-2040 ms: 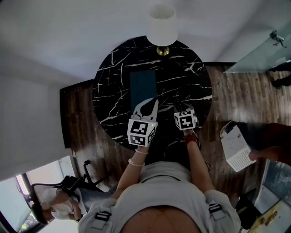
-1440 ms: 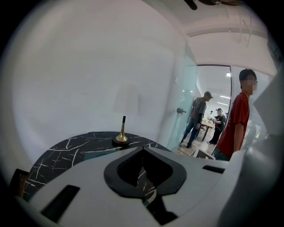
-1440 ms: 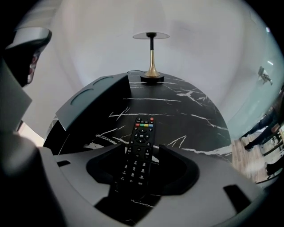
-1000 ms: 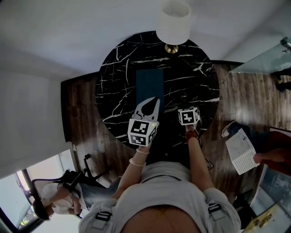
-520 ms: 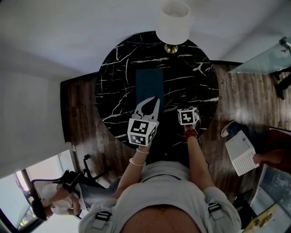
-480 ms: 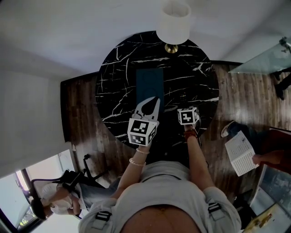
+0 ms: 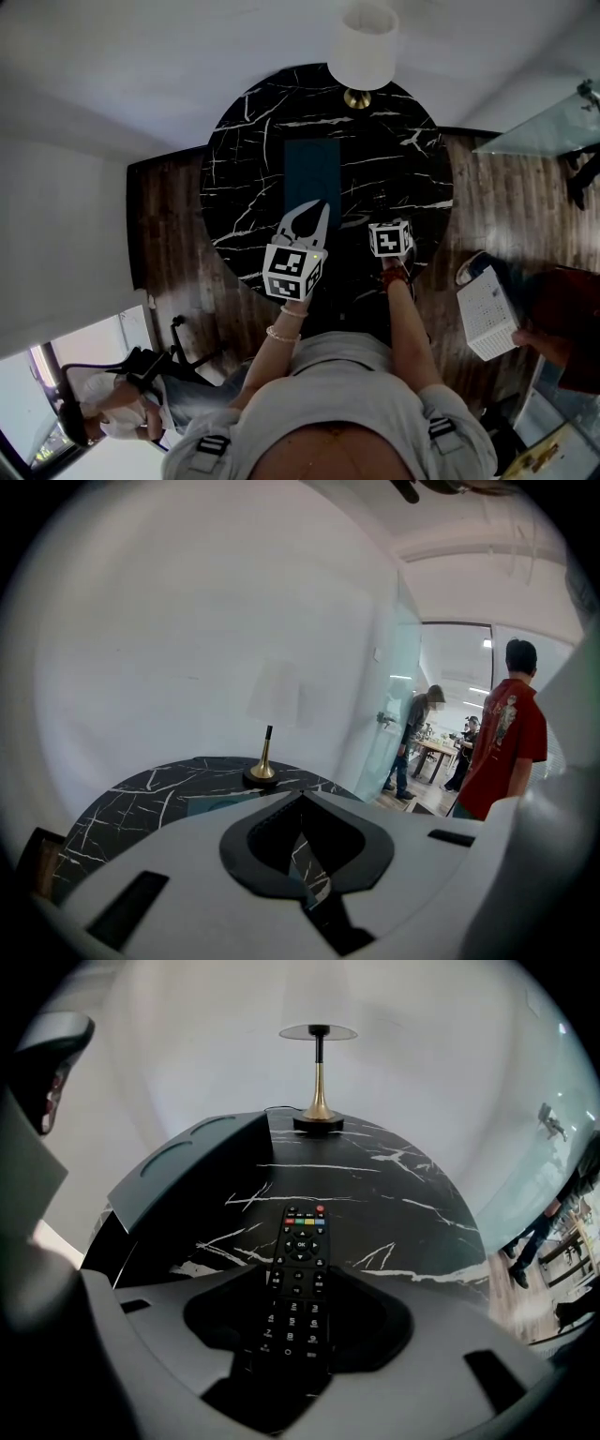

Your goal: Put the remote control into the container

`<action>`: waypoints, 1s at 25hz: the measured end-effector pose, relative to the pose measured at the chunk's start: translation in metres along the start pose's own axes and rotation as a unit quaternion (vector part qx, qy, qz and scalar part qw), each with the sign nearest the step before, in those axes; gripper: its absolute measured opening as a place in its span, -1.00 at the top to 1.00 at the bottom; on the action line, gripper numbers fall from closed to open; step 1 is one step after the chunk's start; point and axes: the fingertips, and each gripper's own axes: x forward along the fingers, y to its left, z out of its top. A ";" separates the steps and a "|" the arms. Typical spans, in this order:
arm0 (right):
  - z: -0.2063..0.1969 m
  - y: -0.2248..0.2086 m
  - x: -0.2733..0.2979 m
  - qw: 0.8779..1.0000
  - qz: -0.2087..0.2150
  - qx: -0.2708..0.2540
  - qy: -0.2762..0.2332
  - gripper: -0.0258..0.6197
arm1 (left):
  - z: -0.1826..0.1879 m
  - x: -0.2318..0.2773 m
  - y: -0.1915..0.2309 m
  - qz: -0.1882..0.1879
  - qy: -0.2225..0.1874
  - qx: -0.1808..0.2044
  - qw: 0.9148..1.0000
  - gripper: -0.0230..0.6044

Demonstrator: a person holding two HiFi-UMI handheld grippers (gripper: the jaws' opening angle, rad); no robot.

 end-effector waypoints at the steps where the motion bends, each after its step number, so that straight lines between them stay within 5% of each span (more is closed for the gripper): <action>1: 0.002 0.000 -0.001 1.000 0.001 0.000 -0.005 0.24 | 0.000 -0.001 0.000 0.000 0.000 0.000 1.000 0.90; 25: 0.008 0.008 -0.046 0.998 0.019 -0.002 -0.063 0.24 | -0.012 -0.026 -0.020 0.001 -0.009 0.001 1.000 0.90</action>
